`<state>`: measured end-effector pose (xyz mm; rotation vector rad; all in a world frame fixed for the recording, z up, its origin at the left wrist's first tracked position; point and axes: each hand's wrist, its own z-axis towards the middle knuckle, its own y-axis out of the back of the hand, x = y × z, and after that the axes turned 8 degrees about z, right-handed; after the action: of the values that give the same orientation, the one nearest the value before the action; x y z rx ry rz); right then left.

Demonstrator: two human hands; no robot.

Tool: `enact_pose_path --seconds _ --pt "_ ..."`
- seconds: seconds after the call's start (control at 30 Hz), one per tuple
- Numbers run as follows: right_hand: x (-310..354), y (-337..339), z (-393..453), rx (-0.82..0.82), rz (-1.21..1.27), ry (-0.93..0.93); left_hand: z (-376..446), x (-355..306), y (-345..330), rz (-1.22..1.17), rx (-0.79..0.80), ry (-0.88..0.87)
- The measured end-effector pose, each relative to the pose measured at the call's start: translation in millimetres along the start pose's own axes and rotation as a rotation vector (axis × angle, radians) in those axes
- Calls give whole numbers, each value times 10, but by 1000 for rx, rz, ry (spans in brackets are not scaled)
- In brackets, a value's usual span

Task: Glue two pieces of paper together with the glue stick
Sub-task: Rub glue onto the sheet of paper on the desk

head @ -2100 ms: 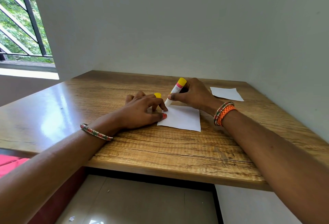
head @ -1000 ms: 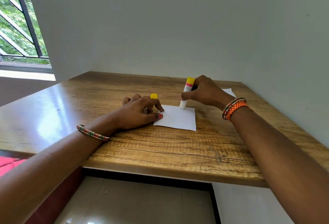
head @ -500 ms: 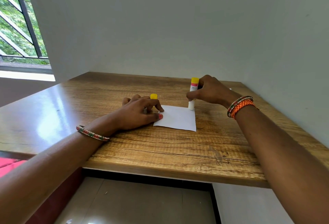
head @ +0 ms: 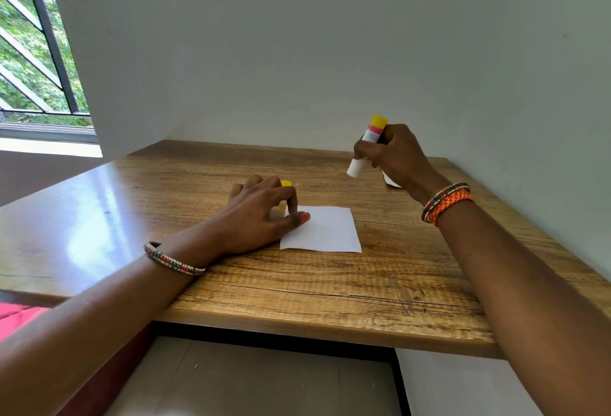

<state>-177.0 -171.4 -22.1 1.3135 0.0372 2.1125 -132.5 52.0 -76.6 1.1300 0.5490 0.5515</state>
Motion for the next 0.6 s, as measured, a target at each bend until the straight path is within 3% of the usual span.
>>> enact_pose_path --seconds 0.1,0.13,0.23,0.3,0.43,0.6 --pt "-69 -80 -35 66 -59 -44 11 -54 23 -92 -199 -53" --pt "-85 -105 -47 90 -76 -52 9 -54 31 -122 -159 -90" --pt "-107 -149 -52 125 -98 -52 -16 -50 17 -86 160 -203" --pt "-111 -151 -49 126 -98 -47 -35 -65 17 -46 252 -210" --pt "-116 -152 -52 123 -108 -41 -38 -158 52 128 182 -226" --pt "-118 -186 -59 128 -165 -24 -42 -308 51 135 58 -173"
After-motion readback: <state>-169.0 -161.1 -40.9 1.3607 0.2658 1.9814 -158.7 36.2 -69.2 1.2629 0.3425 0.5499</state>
